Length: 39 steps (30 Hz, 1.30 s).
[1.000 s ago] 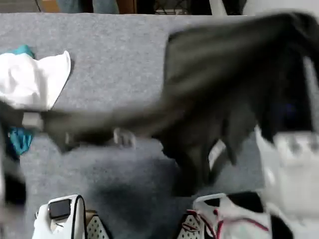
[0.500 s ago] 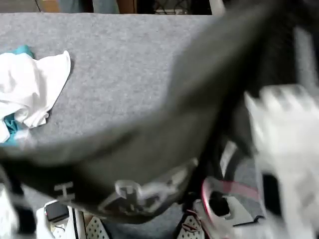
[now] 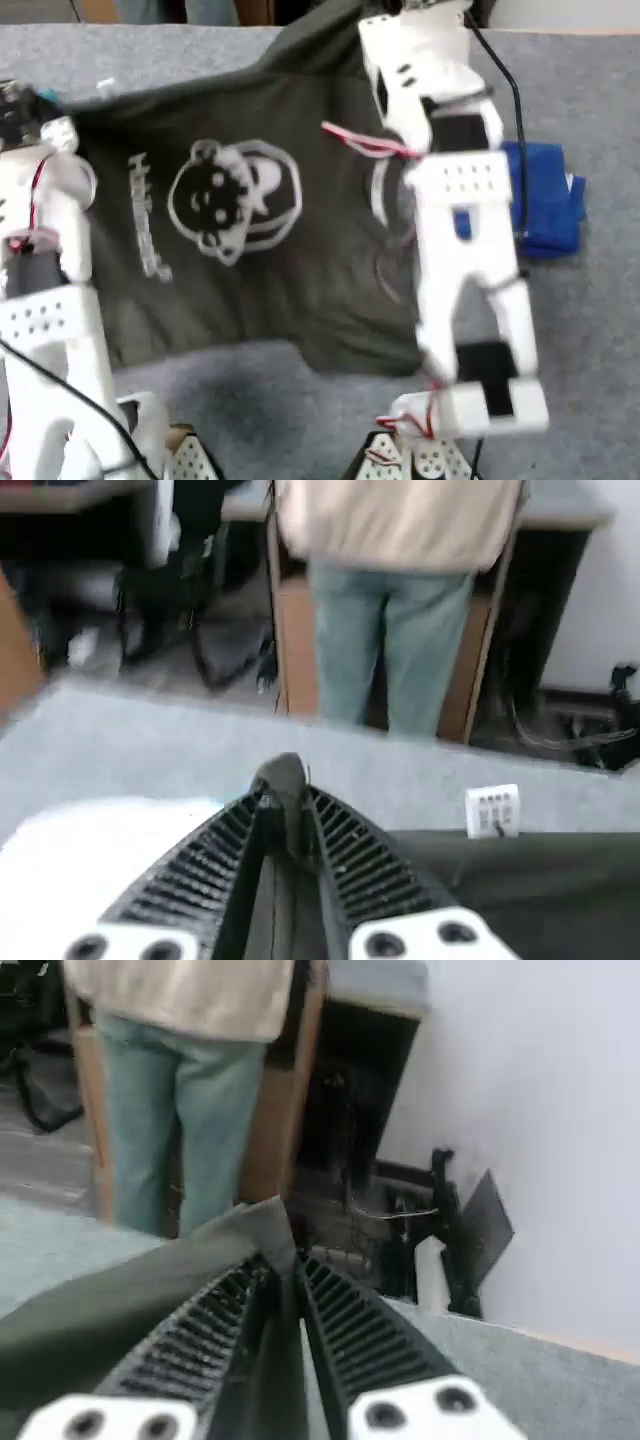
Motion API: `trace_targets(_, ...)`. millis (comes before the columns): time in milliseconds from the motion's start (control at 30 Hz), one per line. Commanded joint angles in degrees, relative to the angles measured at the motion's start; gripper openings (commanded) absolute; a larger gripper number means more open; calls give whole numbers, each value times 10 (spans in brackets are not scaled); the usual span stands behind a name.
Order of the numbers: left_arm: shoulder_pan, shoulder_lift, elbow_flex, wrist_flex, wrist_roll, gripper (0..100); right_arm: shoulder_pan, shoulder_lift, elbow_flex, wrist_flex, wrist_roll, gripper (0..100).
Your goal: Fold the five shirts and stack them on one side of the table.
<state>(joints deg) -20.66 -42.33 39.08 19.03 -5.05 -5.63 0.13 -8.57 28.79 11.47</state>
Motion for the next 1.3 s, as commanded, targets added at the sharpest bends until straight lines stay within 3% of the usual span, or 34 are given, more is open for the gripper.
trace_targets(0, 10, 111, -69, -44, -14, 29, 17, 90, -127, -30, 0, 13)
trace_targets(133, 5, 240, -182, -18, -14, 29, 8, 196, -310, 66, 4, 13)
trace_targets(267, 5, 286, -255, 91, -17, 29, 3, 279, -479, 227, 4, 13)
trace_targets(567, 15, 226, -213, 329, -18, 29, -26, 369, -741, 696, 6, 13)
trace_targets(667, 15, 178, -146, 363, -18, 29, -21, 385, -757, 725, 34, 13)
trace_targets(833, 10, 97, 13, 366, -19, 29, -13, 340, -655, 727, 84, 13)
trace_targets(1033, 15, -5, 157, 408, -62, 29, -36, 172, -305, 718, 144, 13)
trace_targets(1267, -15, -127, 241, 459, -104, 29, 11, -61, 36, 650, 196, 13)
